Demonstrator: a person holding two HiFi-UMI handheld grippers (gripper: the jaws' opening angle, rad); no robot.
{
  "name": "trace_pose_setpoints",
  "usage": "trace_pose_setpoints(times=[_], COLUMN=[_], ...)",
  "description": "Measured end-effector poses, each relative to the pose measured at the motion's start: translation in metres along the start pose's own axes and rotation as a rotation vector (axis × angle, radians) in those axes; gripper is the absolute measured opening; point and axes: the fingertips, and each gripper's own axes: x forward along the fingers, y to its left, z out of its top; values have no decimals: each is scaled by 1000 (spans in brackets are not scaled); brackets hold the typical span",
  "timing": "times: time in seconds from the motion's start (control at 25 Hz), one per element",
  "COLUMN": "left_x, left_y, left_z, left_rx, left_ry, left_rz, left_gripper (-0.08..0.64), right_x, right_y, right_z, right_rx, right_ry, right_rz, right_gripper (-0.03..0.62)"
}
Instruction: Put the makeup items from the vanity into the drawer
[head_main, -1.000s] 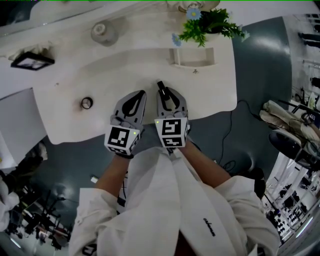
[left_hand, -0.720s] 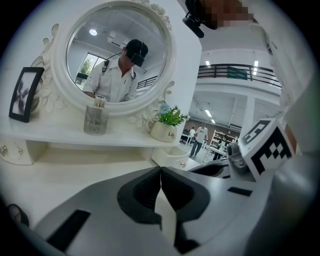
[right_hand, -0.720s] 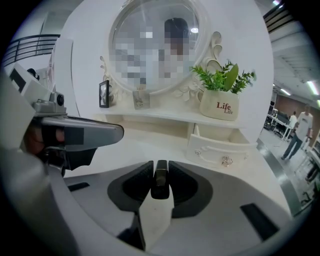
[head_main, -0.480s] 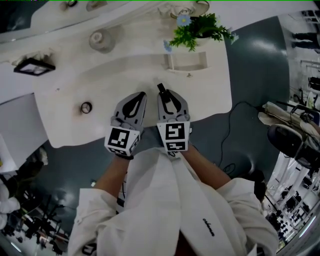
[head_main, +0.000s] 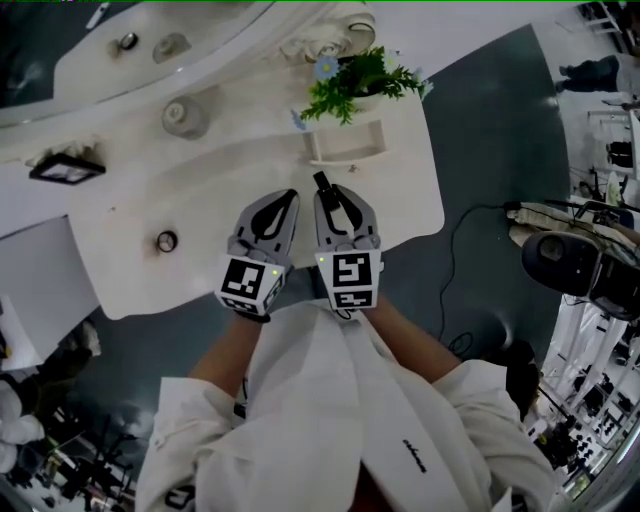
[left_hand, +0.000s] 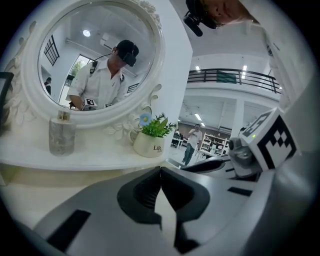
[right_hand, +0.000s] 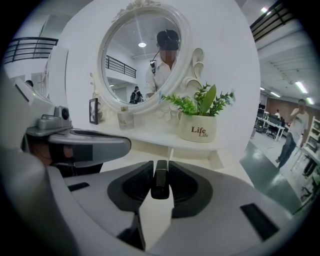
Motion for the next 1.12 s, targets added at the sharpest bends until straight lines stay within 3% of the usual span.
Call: trace_pose_setpoints(times=[0.4,1.12], left_x=[30,99], left_y=[-5,-13], left_z=[20,14], left_rx=[54,24], left_ry=[-24,54], left_rz=[-18,14], left_gripper=[28,28], right_x=[9,40], right_y=[-47,-95], right_z=[24,17], right_rx=[11,19], right_ry=[-34,0], right_rz=[-46,-16], right_gripper=[107,107])
